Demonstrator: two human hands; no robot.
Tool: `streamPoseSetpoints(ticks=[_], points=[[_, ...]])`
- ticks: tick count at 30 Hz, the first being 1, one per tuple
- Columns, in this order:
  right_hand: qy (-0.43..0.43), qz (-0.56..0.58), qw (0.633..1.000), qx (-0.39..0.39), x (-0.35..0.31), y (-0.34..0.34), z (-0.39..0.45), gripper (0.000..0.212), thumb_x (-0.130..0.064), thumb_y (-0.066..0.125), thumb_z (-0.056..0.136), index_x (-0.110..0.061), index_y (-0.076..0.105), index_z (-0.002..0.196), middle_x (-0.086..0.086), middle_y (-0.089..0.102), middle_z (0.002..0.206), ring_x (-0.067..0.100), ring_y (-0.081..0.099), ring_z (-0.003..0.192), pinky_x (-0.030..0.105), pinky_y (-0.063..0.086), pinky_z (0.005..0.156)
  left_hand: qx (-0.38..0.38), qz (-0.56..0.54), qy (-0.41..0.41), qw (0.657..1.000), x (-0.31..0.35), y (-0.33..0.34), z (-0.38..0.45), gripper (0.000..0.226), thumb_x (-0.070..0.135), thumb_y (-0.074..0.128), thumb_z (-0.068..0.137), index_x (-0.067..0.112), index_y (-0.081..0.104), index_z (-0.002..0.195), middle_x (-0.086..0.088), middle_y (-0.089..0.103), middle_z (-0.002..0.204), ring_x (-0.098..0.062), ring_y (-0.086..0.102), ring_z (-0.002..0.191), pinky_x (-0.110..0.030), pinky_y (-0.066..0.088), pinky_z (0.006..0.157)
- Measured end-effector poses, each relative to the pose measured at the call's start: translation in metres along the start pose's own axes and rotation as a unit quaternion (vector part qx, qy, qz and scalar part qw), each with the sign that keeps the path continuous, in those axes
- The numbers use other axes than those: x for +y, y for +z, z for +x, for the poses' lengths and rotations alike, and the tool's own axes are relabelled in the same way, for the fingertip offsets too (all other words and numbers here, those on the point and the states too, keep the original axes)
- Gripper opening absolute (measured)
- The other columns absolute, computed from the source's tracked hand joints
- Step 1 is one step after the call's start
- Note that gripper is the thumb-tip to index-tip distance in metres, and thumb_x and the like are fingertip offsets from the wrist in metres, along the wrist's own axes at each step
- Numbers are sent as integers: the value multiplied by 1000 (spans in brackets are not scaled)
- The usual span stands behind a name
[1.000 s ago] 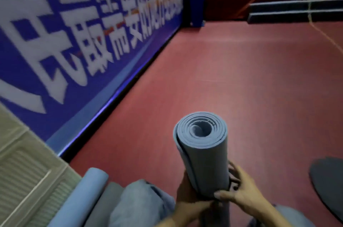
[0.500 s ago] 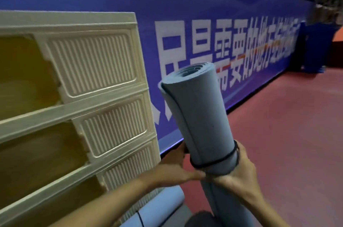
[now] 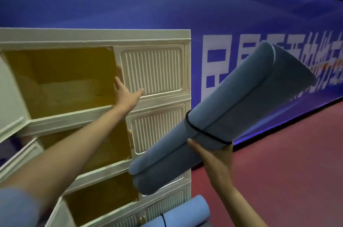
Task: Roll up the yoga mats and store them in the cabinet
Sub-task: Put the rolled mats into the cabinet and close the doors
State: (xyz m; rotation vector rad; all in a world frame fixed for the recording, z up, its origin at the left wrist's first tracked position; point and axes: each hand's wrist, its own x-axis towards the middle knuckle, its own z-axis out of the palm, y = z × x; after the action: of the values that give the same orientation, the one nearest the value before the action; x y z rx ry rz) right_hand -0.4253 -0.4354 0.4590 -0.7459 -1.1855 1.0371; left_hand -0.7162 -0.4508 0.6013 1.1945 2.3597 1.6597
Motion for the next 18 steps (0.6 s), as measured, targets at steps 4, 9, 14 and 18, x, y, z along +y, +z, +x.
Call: streamPoseSetpoints(ticks=[4, 9, 14, 18], points=[[19, 118, 993, 4, -8, 17, -29, 90, -15, 104, 47, -12, 63, 127, -1, 74, 118, 18, 70, 111, 37, 58, 95, -43, 61, -15, 997, 12, -23, 22, 104, 46, 77, 89, 8, 11, 161, -18, 23, 166, -38, 30, 150, -53, 37, 117], [39, 163, 985, -35, -14, 36, -62, 92, -20, 104, 45, -9, 64, 126, 5, 74, 119, 23, 70, 113, 44, 56, 96, -28, 82, 119, 989, 31, -23, -4, 36, 49, 55, 103, 13, 57, 98, -2, 59, 84, -21, 60, 75, -32, 43, 57], [33, 184, 982, -20, -27, 58, -83, 99, -32, 100, 45, -13, 59, 133, 0, 72, 126, 15, 68, 117, 29, 55, 99, -120, 136, 225, 957, 64, -13, -59, 31, 46, 51, 105, 16, 48, 111, -2, 68, 102, -18, 67, 88, -40, 57, 75], [37, 217, 975, -5, -40, 64, -78, 113, -51, 100, 43, -13, 55, 139, -1, 69, 131, 16, 65, 120, 43, 50, 107, -244, 114, 277, 922, 72, -32, -95, 46, 58, 46, 103, 19, 52, 126, 3, 66, 118, -14, 63, 103, -33, 51, 84]])
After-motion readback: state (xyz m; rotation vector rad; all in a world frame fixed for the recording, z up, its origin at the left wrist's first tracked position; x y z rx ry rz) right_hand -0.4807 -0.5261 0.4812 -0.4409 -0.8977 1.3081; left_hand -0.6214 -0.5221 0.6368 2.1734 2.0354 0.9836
